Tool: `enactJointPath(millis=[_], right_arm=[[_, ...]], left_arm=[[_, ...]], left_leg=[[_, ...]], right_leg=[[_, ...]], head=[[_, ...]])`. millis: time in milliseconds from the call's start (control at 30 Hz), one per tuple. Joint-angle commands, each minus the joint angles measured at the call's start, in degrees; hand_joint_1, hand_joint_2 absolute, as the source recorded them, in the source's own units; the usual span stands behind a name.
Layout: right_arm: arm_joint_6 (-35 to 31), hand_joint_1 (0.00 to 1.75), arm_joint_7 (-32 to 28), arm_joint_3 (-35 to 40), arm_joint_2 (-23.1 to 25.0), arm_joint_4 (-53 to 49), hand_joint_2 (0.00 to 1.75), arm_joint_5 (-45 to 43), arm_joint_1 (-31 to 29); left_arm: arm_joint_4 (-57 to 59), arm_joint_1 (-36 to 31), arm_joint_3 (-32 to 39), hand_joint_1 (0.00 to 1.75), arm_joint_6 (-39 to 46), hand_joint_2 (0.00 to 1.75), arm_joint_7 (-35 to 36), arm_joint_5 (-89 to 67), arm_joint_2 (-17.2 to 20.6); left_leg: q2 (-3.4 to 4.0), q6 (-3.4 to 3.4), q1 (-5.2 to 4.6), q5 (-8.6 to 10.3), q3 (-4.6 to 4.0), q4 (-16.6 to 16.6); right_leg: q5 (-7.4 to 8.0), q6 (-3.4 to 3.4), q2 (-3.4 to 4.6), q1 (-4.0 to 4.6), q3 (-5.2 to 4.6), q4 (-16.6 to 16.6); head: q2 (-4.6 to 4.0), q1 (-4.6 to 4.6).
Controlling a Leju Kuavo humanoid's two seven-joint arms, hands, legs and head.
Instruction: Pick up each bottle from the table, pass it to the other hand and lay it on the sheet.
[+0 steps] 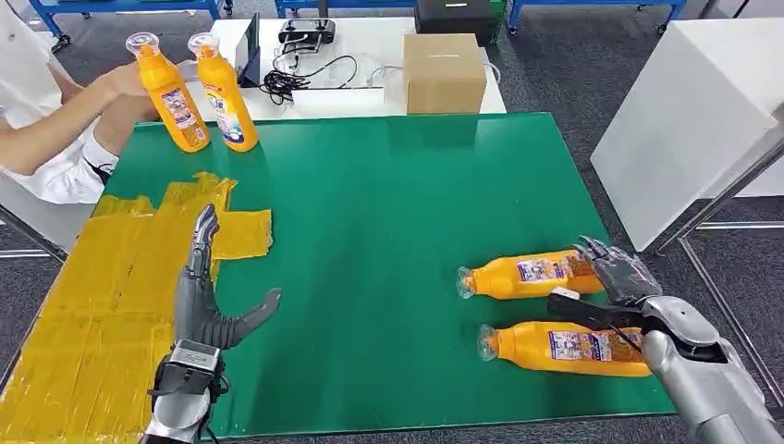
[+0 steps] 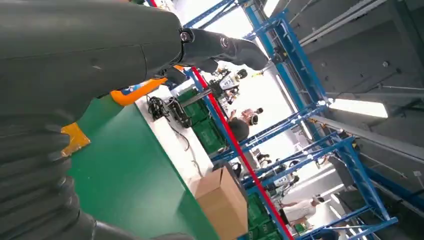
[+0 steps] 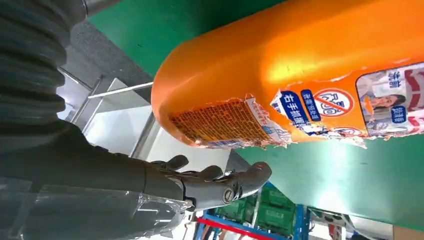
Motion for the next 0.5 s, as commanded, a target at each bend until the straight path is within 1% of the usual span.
enactJointPath(millis=[33, 167, 300, 333, 367, 433, 467, 500], right_arm=[[-0.6, 0.00, 1.4, 2.0, 2.4, 8.4, 1.75, 2.3, -5.0], [-2.8, 0.00, 2.1, 3.8, 4.7, 15.1, 1.75, 5.3, -9.0], [-3.0, 0.00, 2.4, 6.8, 6.0, 20.6, 1.75, 8.3, -12.0], [1.8, 1.61, 3.0, 11.0, 6.2, 24.6, 1.75, 11.7, -14.0], [1.1, 1.54, 3.3, 11.7, 7.9, 27.4, 1.75, 12.1, -14.6], [-0.3, 1.55, 3.1, 12.5, 9.0, 30.6, 1.75, 12.4, -15.2], [-0.6, 1.54, 3.1, 12.5, 8.9, 30.7, 1.75, 12.4, -15.0], [-0.6, 1.54, 3.1, 12.5, 9.0, 30.9, 1.75, 12.4, -14.9]], left_arm=[[4.2, -2.2, -1.1, 0.00, 0.1, 1.75, 0.0, 0.0, -0.1], [5.0, -2.7, -1.9, 0.00, 0.1, 1.75, -0.1, 0.2, -0.2], [6.0, -3.4, -2.5, 0.00, 0.1, 1.75, -0.1, 0.3, -0.2], [6.6, -3.7, -3.4, 0.00, -1.3, 1.75, 0.1, 1.0, 0.1], [8.0, -4.3, -3.9, 0.00, -1.1, 1.75, 0.1, 1.1, -0.4], [9.2, -4.7, -4.5, 0.00, -0.7, 1.75, -0.1, 0.8, -0.5], [9.2, -4.6, -4.5, 0.00, -0.7, 1.75, -0.1, 0.9, -0.6], [9.2, -4.6, -4.6, 0.00, -0.7, 1.75, -0.1, 0.9, -0.6]], left_leg=[[0.08, -0.03, 0.01, -0.04, 0.12, 0.0], [0.25, -0.04, 0.02, -0.06, 0.23, -0.1], [0.27, -0.06, 0.04, -0.05, 0.24, -0.1], [0.24, -0.05, 0.03, -0.04, 0.20, -0.1], [0.19, -0.04, 0.03, -0.03, 0.16, -0.1], [0.34, -0.08, 0.08, -0.04, 0.33, -0.2], [0.21, -0.06, 0.07, -0.03, 0.28, -0.1], [0.25, -0.07, 0.07, -0.03, 0.34, -0.2]], right_leg=[[0.00, 0.01, 0.06, 0.01, 0.12, -0.1], [0.03, 0.01, 0.22, 0.02, 0.20, -0.1], [0.05, 0.00, 0.24, 0.04, 0.21, -0.1], [0.04, 0.00, 0.21, 0.03, 0.18, -0.1], [0.04, 0.00, 0.17, 0.04, 0.14, -0.1], [0.09, 0.00, 0.30, 0.08, 0.30, -0.2], [0.06, 0.00, 0.18, 0.08, 0.28, -0.2], [0.07, 0.00, 0.21, 0.08, 0.33, -0.2]], head=[[0.00, -0.02], [0.00, -0.02], [0.00, 0.00], [0.00, -0.02], [0.00, -0.02], [0.00, -0.02], [0.00, -0.02], [0.00, -0.02]])
